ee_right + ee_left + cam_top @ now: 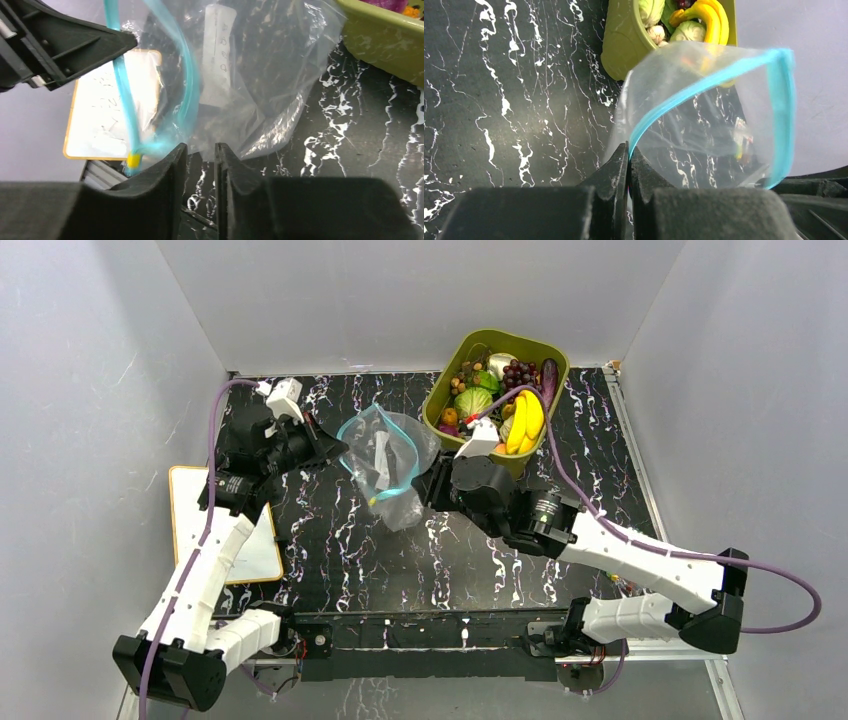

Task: Place the food in the zip-top bag and seal the zipper
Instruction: Open the zipper of the food storage bag.

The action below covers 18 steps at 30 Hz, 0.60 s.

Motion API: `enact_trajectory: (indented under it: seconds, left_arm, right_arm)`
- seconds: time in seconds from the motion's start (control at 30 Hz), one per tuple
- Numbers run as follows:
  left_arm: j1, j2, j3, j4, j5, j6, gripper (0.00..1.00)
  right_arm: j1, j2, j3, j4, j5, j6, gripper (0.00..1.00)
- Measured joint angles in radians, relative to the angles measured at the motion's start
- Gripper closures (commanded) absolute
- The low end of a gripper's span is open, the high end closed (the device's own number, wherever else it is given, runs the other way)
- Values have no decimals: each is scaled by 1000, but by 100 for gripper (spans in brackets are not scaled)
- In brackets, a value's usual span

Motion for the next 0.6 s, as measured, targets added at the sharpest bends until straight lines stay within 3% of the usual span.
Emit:
enact_trajectory:
  seconds: [0.13,0.33,0.6]
  left_arm:
    - [1,26,24,1,5,11,100]
    - [1,31,28,6,50,-5,100]
    - [1,18,37,-6,57,-6,100]
  right_arm:
    - [0,1,9,18,-8,2,39]
    - [0,106,145,8,-9,-5,21]
    - [0,256,316,24,42,-26,23]
